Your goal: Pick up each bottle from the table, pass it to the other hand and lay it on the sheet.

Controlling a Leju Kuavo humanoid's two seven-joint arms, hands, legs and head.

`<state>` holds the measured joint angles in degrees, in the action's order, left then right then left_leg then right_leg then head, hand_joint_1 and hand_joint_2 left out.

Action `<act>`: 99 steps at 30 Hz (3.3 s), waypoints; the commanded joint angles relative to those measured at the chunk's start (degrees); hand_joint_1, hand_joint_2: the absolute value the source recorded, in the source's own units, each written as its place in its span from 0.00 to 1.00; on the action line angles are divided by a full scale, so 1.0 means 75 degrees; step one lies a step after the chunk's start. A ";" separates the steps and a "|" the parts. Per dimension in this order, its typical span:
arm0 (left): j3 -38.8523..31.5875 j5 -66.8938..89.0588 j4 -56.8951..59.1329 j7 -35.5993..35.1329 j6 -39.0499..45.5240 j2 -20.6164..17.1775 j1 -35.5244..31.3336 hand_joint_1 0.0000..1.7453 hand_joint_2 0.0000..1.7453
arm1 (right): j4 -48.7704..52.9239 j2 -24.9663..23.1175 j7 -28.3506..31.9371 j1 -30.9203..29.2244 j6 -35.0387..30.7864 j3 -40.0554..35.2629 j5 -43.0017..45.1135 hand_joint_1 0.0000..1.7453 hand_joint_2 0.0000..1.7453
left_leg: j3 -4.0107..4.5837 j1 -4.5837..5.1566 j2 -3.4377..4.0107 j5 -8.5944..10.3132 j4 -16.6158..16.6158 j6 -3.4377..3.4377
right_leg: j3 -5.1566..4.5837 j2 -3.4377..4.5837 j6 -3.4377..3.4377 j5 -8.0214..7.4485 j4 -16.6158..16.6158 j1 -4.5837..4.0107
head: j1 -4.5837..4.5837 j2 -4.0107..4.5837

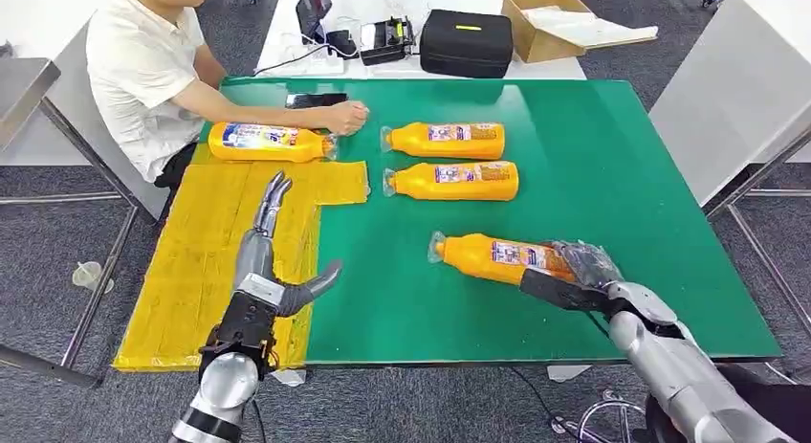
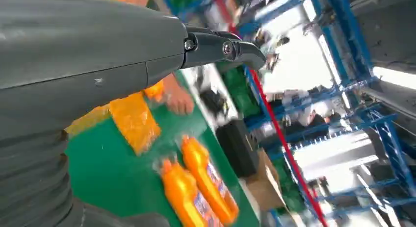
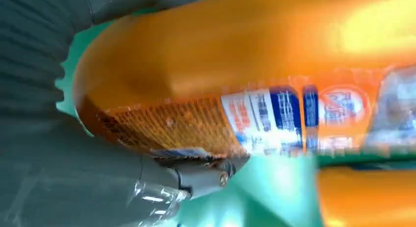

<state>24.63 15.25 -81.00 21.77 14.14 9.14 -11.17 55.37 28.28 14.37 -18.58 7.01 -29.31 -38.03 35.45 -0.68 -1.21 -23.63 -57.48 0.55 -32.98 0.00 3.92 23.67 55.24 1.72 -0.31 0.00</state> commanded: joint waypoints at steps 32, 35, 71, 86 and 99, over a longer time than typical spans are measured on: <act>0.0987 -0.3717 0.1598 -0.0235 -0.2868 0.0248 0.0010 0.00 1.00 | 0.1214 -0.2738 0.2211 0.1036 0.0565 0.0746 0.1700 1.00 1.00 | 0.0010 -0.0003 0.0030 -0.0011 0.0008 -0.0004 | -0.0017 0.0018 -0.0026 0.0002 -0.0006 -0.0006 | -0.0003 0.0000; 0.0963 -0.3890 0.1788 -0.0176 -0.2861 0.0393 -0.0200 0.00 1.00 | 0.0836 -0.2982 0.2353 0.0802 0.0497 0.0363 0.1560 1.00 1.00 | 0.0009 -0.0004 0.0037 -0.0011 0.0007 -0.0005 | -0.0017 0.0025 -0.0027 0.0000 -0.0005 -0.0008 | 0.0000 0.0000; 0.1236 -0.6203 0.2774 -0.0400 -0.3619 0.0760 -0.0781 0.00 1.00 | -0.0024 -0.3634 0.2863 0.0024 0.0533 -0.0892 0.2013 1.00 1.00 | 0.0015 -0.0003 0.0035 -0.0013 0.0001 -0.0003 | -0.0023 0.0020 -0.0032 0.0009 0.0005 -0.0007 | 0.0000 0.0000; 0.1442 -0.5111 0.2589 0.0236 -0.2754 0.0824 -0.0734 0.00 1.00 | -0.0118 -0.3642 0.2797 0.0087 0.0706 -0.0791 0.2335 1.00 1.00 | 0.0016 0.0000 0.0029 -0.0015 0.0001 -0.0003 | -0.0024 0.0015 -0.0030 0.0013 0.0006 -0.0004 | 0.0000 0.0000; 0.1265 -0.3777 0.2867 0.0556 -0.2578 0.0858 -0.0804 0.88 1.00 | -0.0156 -0.3348 0.2566 0.0058 0.1108 -0.0943 0.2536 1.00 1.00 | 0.0040 0.0000 0.0013 -0.0002 0.0007 -0.0003 | -0.0045 0.0004 -0.0018 0.0004 0.0000 -0.0001 | 0.0000 0.0000</act>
<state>33.46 -18.66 -65.33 25.79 -3.98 15.28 -14.89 57.35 1.53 35.04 -15.63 12.85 -32.35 -19.41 35.87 -0.70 -1.18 -23.62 -57.46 0.52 -33.44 0.03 3.90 23.68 55.28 1.73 -0.31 0.00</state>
